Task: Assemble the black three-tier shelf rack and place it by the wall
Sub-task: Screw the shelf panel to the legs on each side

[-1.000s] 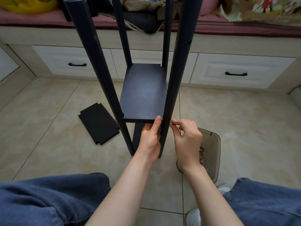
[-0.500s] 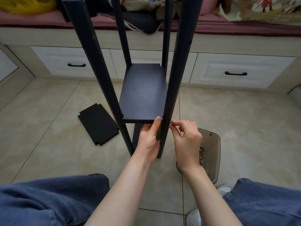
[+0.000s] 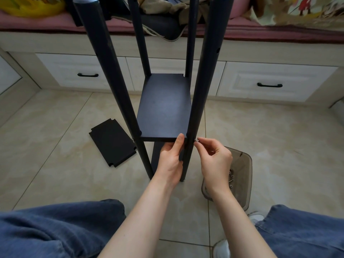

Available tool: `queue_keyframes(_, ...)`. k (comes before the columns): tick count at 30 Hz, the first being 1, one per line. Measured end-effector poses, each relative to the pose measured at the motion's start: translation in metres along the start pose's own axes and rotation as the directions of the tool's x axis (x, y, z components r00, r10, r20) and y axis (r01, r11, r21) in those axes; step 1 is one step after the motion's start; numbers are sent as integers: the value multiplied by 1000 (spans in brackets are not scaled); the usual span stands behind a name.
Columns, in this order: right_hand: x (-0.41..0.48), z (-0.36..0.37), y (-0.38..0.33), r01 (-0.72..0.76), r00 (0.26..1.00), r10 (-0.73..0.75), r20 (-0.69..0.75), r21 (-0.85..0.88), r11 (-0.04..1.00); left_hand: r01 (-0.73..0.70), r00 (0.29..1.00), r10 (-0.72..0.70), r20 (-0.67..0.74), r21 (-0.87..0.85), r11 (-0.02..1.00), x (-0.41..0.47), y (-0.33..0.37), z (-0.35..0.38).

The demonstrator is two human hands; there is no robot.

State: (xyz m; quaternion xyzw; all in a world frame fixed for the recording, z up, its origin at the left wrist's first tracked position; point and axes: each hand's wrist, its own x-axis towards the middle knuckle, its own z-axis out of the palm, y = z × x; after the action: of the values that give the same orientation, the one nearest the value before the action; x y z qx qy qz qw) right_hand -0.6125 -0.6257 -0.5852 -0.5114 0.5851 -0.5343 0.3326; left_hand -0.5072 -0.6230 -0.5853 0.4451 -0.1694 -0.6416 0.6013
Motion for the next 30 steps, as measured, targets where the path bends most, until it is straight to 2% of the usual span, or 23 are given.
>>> queue_keyframes(4,-1,1,-2,-71,997,71,4,87,994,2,1000,-3,-10,-28,1000,0,-1,1)
queue_keyframes(14,1,-2,-1,-16,999,14,37,55,998,17,1000,-17,17,15,1000,0,0,-1)
queue_keyframes(30,-1,2,-2,-111,994,108,25,176,978,6,998,-6,-61,1,1000,-4,2,5)
